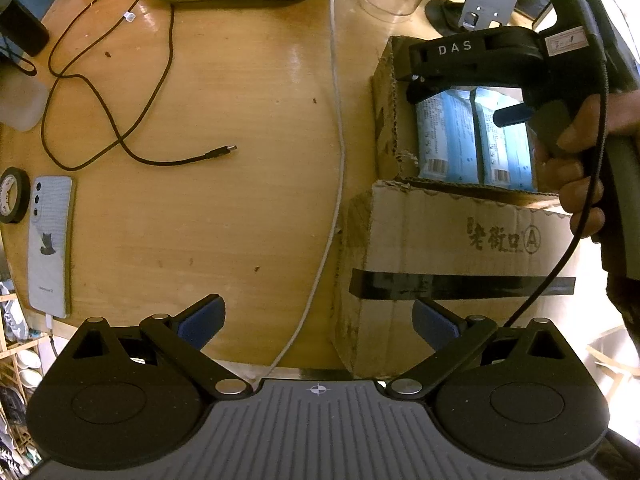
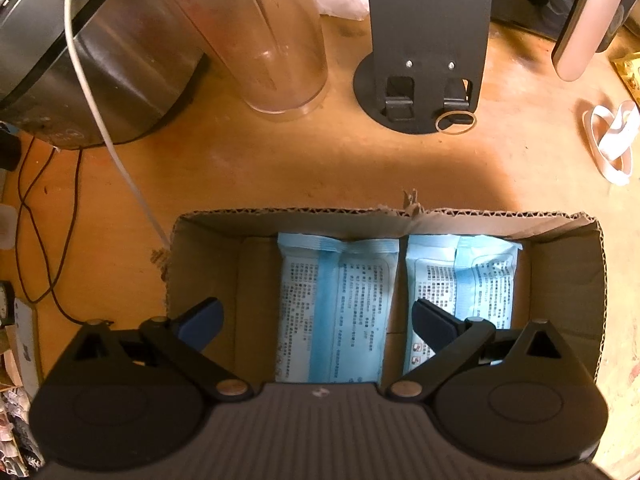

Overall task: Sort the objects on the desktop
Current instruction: 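Open the right gripper to release the blue packet in the box, then lift the open right gripper up out of the box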

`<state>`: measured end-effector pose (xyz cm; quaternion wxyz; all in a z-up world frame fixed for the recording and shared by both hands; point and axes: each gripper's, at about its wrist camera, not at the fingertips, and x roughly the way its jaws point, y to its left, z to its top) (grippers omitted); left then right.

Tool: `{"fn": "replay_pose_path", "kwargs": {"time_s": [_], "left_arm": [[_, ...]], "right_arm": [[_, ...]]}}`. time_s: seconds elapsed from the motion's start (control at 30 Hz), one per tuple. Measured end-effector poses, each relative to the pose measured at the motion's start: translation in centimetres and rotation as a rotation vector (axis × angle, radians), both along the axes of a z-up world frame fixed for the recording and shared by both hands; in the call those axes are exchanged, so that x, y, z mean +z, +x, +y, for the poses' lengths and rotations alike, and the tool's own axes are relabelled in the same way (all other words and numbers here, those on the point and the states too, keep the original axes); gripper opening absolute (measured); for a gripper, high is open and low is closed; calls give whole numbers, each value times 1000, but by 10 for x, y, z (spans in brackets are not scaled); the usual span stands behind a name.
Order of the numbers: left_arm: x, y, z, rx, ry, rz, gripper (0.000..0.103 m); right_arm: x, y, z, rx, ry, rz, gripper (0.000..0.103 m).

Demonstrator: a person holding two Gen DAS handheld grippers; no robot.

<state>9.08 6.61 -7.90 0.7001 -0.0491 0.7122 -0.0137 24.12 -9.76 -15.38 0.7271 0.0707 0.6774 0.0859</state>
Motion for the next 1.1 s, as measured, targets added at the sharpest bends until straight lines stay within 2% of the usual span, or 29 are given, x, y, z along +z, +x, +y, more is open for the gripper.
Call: {"fn": "replay_pose_path", "kwargs": {"time_s": [0.4,0.93,1.1], "left_arm": [[1,-2,-2,-1,-2,-4,103],[3,-4,-6,-3,-1,-12,103],[3,-3,-7,-6,-1,-15,103]], "right_arm": [[16,-1,-5,-5,-4,-12,103],[65,-7,-4,9,-8,-50,103],[63,-7,-3,14,-6,-46,103]]}}
